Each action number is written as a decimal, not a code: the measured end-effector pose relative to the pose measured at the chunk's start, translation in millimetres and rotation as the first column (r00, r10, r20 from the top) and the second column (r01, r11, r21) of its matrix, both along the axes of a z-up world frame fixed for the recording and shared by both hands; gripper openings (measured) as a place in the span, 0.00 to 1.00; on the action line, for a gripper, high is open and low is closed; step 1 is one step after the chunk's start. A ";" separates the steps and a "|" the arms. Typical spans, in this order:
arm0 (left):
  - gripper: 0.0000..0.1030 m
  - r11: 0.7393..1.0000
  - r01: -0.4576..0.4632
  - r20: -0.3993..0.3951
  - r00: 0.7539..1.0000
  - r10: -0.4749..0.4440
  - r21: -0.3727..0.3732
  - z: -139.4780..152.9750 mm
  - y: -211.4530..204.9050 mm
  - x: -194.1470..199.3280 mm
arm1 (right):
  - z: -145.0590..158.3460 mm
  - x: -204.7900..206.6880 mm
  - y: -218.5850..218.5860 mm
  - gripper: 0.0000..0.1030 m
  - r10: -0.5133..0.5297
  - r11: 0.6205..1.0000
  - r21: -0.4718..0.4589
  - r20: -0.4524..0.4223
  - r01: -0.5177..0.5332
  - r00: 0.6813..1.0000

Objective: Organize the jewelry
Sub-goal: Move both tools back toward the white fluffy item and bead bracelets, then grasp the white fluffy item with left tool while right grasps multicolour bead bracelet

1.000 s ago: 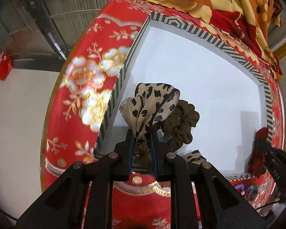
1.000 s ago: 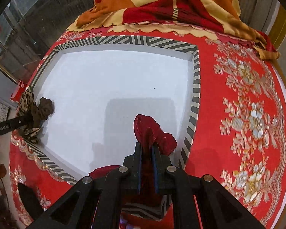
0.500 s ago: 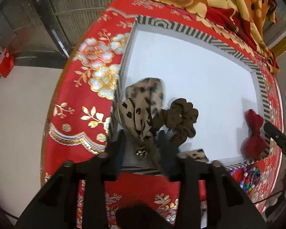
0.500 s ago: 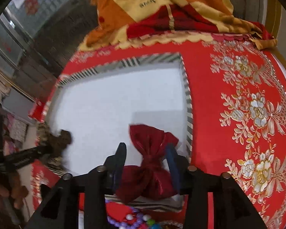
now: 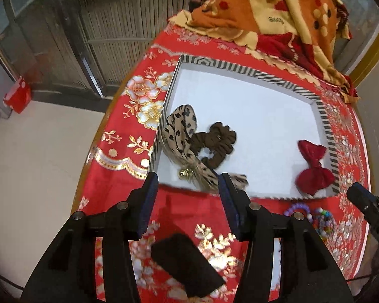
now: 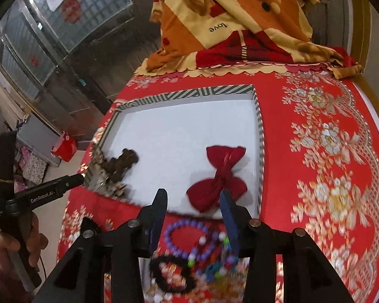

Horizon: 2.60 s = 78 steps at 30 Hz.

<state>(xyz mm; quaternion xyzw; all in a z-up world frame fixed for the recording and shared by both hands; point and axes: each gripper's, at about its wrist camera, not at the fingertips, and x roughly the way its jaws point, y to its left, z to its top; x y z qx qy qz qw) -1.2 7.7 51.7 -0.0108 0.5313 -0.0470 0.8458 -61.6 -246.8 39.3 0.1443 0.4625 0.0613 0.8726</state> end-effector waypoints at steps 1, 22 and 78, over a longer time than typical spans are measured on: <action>0.48 1.000 0.003 0.011 1.000 -0.003 0.001 3.5 -2.8 -7.2 | 2.3 -8.2 0.3 0.40 0.001 1.000 0.008 0.006 -0.001 1.000; 0.48 0.999 0.052 0.060 0.997 -0.052 0.017 23.1 -44.2 -117.6 | 12.5 -113.2 1.5 0.40 -0.004 1.000 -0.023 0.057 0.005 0.998; 0.57 0.981 0.087 -0.196 0.973 -0.121 -0.175 -49.6 -60.9 -105.3 | -41.1 -65.1 -17.0 0.43 0.013 1.000 -0.014 -0.058 -0.013 0.998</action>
